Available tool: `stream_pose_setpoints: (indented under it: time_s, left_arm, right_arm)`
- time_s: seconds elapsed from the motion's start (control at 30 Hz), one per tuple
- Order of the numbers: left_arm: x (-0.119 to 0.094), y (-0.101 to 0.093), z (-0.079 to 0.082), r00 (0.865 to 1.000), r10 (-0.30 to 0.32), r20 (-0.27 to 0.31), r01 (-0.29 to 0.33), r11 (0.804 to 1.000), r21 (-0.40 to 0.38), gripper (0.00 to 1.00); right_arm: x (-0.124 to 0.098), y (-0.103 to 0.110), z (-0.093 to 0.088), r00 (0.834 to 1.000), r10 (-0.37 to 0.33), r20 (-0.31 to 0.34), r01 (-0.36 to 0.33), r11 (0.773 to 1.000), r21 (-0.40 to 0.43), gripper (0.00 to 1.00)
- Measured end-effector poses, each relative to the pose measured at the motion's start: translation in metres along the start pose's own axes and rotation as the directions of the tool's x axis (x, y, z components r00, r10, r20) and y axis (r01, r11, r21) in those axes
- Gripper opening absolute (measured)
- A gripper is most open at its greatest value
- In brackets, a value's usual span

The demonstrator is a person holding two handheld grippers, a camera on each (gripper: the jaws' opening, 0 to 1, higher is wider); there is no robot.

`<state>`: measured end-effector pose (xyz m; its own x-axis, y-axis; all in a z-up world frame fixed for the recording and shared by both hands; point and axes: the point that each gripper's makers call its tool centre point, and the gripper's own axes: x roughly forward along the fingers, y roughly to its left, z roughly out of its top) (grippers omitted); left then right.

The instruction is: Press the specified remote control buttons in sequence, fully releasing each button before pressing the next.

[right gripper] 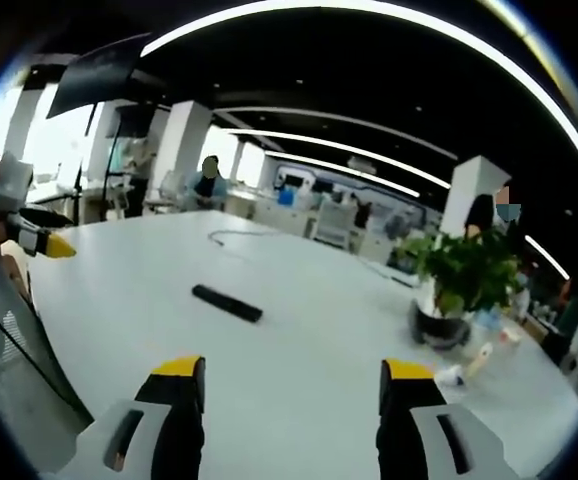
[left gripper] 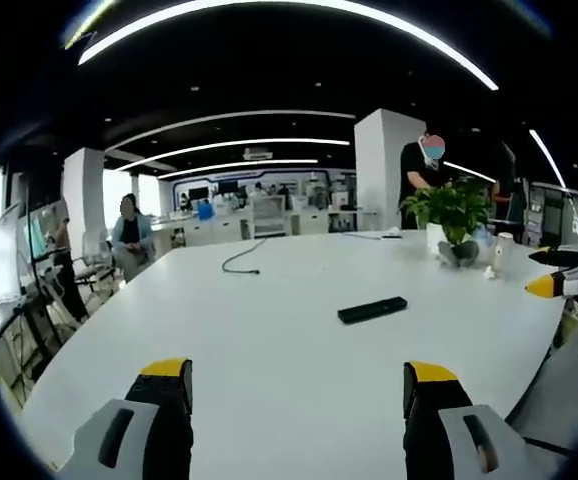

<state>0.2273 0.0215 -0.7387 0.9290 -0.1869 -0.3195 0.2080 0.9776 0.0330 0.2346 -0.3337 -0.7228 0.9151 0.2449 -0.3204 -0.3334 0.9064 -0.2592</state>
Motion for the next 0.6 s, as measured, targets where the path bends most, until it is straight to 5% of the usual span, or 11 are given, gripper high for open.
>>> stream_pose_setpoints:
  time_s: [0.2,0.33,0.6]
  left_arm:
    - [0.002,-0.007,-0.003,0.999,-0.037,-0.019,0.037,0.999,0.008,0.89]
    - [-0.001,-0.007,0.01,0.998,-0.04,0.05,0.041,0.999,-0.019,0.89]
    - [-0.002,-0.012,0.017,0.993,-0.074,0.095,0.078,0.996,-0.035,0.91]
  right_arm:
    - [0.001,-0.005,-0.002,1.0,-0.014,-0.004,0.014,1.0,0.017,0.68]
    - [0.003,-0.004,-0.006,1.0,-0.008,-0.025,0.009,1.0,0.018,0.68]
    - [0.004,-0.001,-0.008,0.999,-0.002,-0.036,0.001,1.0,-0.015,0.66]
